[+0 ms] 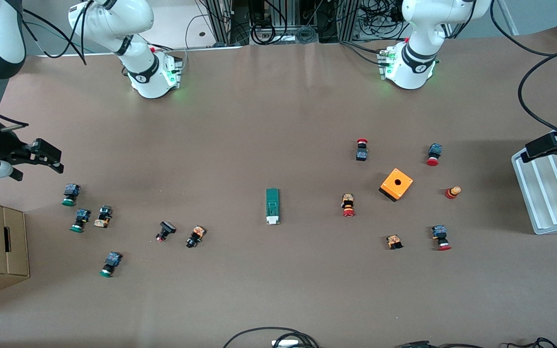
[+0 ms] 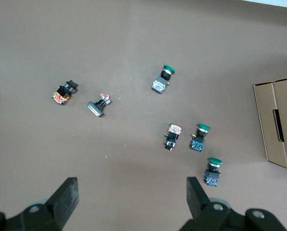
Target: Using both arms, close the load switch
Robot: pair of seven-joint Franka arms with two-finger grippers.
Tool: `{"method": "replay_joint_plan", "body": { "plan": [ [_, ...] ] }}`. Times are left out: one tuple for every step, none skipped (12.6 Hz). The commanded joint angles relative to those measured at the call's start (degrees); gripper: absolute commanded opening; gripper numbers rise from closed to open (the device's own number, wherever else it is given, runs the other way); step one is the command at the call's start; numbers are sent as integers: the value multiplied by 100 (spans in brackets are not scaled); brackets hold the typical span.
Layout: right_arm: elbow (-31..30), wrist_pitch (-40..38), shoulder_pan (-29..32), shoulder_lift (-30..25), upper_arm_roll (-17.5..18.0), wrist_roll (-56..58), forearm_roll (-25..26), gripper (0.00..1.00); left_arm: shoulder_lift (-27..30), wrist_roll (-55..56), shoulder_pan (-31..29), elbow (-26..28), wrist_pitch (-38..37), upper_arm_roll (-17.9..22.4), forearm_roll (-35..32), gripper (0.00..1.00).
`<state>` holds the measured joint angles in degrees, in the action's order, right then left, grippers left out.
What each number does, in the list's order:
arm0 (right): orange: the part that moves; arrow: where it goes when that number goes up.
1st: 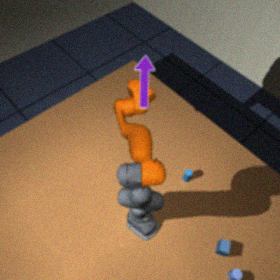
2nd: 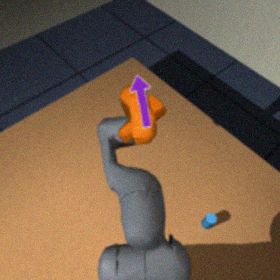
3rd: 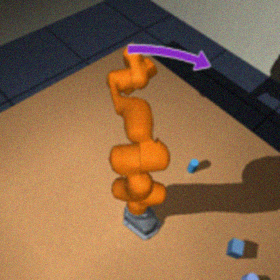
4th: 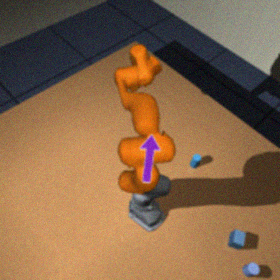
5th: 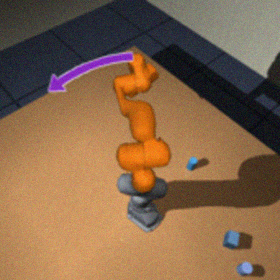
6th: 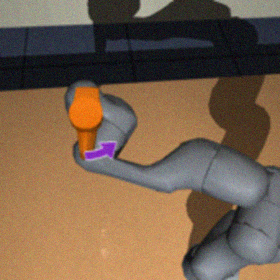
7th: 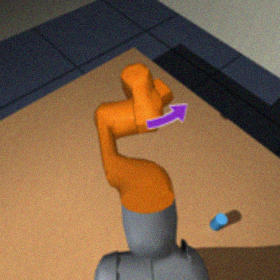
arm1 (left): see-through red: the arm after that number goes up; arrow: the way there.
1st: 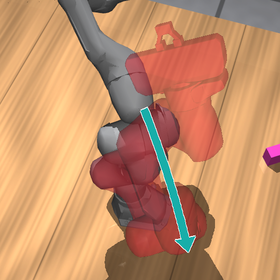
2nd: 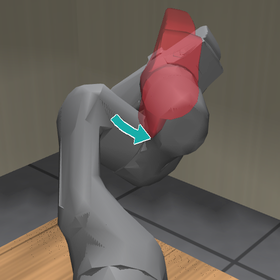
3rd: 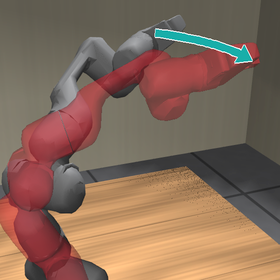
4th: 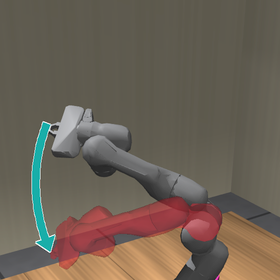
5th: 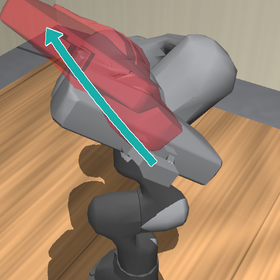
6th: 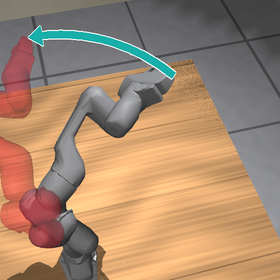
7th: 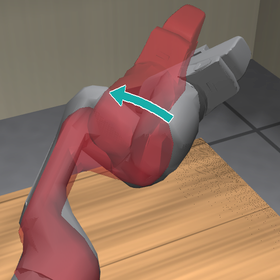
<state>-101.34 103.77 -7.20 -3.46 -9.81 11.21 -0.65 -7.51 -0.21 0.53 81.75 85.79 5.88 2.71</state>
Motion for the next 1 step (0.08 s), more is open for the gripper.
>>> {"method": "replay_joint_plan", "body": {
  "plan": [
    [133,-103,26,91,-3,-13,152,100,145,57,-18,131,17,-25,-52,100]
  ]
}}
